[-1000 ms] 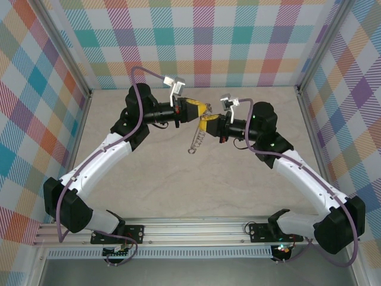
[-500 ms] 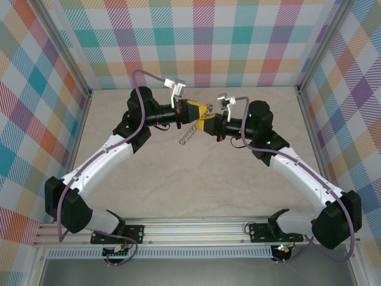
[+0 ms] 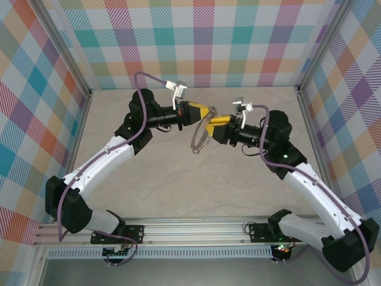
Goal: Put the keys on the keyring
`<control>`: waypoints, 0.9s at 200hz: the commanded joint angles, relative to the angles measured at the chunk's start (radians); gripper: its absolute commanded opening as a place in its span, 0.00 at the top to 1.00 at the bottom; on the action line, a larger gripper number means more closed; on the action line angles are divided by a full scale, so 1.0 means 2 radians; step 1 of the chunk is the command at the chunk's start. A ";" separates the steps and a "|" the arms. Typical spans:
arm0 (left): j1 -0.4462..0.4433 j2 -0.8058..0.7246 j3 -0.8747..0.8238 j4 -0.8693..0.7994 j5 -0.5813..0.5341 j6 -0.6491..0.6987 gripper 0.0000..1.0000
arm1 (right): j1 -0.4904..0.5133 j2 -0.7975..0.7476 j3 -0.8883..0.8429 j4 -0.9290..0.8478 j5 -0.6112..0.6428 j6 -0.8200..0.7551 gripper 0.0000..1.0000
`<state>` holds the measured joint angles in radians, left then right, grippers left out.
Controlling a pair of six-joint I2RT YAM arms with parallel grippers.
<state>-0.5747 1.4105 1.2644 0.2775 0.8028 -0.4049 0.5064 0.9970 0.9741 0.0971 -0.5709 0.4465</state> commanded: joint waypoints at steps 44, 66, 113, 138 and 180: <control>-0.003 -0.013 -0.003 0.035 0.007 -0.008 1.00 | -0.018 -0.020 0.019 0.014 0.035 0.027 0.51; -0.003 -0.013 -0.003 0.035 0.007 -0.007 1.00 | -0.018 -0.004 0.023 0.031 0.043 0.046 0.54; -0.003 -0.014 -0.003 0.035 0.007 -0.008 1.00 | -0.018 0.024 0.022 0.077 0.024 0.082 0.60; -0.003 -0.013 -0.002 0.036 0.007 -0.009 1.00 | -0.019 0.033 0.021 0.088 0.021 0.089 0.61; -0.003 -0.014 -0.002 0.035 0.008 -0.009 1.00 | -0.018 0.047 0.024 0.098 0.016 0.093 0.64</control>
<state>-0.5747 1.4105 1.2636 0.2909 0.8024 -0.4088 0.4744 1.0790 0.9894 0.2279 -0.5163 0.6144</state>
